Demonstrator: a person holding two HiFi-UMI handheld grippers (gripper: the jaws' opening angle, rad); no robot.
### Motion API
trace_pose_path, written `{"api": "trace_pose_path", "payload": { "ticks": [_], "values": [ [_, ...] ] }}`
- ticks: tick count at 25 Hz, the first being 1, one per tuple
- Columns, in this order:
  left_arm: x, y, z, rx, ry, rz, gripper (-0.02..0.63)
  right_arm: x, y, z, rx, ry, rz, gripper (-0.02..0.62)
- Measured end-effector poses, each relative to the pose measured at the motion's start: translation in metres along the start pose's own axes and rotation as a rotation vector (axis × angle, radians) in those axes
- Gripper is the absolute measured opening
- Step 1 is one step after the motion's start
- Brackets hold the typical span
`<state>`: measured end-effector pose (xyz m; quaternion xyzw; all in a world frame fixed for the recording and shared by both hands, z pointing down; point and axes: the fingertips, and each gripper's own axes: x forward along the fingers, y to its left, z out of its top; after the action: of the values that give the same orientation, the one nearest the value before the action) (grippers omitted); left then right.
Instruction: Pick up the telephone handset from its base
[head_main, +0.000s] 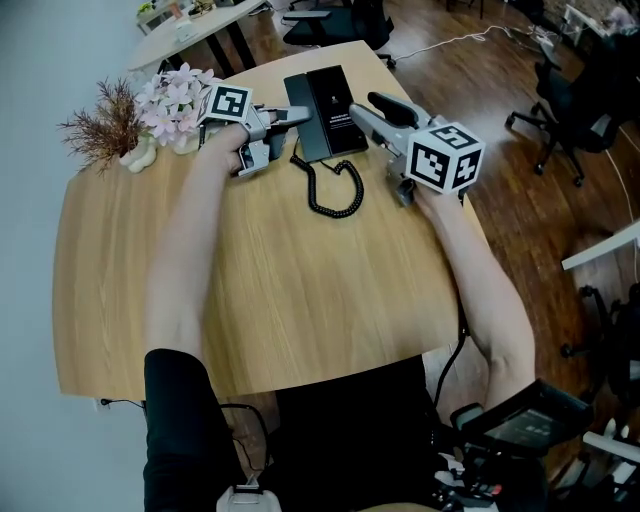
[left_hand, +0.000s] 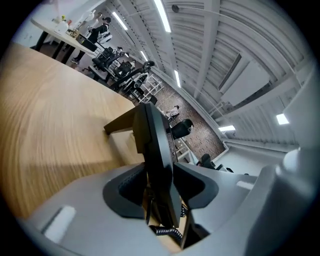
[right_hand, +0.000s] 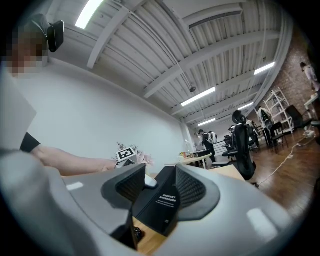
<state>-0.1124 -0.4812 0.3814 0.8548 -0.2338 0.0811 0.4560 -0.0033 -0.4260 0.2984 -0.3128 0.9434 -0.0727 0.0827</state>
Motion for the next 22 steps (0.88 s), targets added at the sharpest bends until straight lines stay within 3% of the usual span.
{"api": "trace_pose_path", "payload": {
  "ticks": [4,14,19,22],
  "values": [
    [-0.003,-0.002,0.001,-0.022,-0.028,-0.019,0.147,0.003,0.004,-0.003,-0.011,0.018,0.007,0.192],
    [-0.008,-0.007,0.003,-0.009,-0.099,0.030,0.109,0.003,0.006,-0.007,-0.028,0.047,0.015,0.190],
    [-0.013,-0.021,0.009,-0.204,-0.249,-0.167,0.075,0.003,0.006,-0.008,-0.023,0.049,0.018,0.190],
    [-0.018,-0.024,0.012,-0.257,-0.298,-0.227,0.075,0.003,0.007,-0.008,-0.024,0.048,0.021,0.190]
  ]
}}
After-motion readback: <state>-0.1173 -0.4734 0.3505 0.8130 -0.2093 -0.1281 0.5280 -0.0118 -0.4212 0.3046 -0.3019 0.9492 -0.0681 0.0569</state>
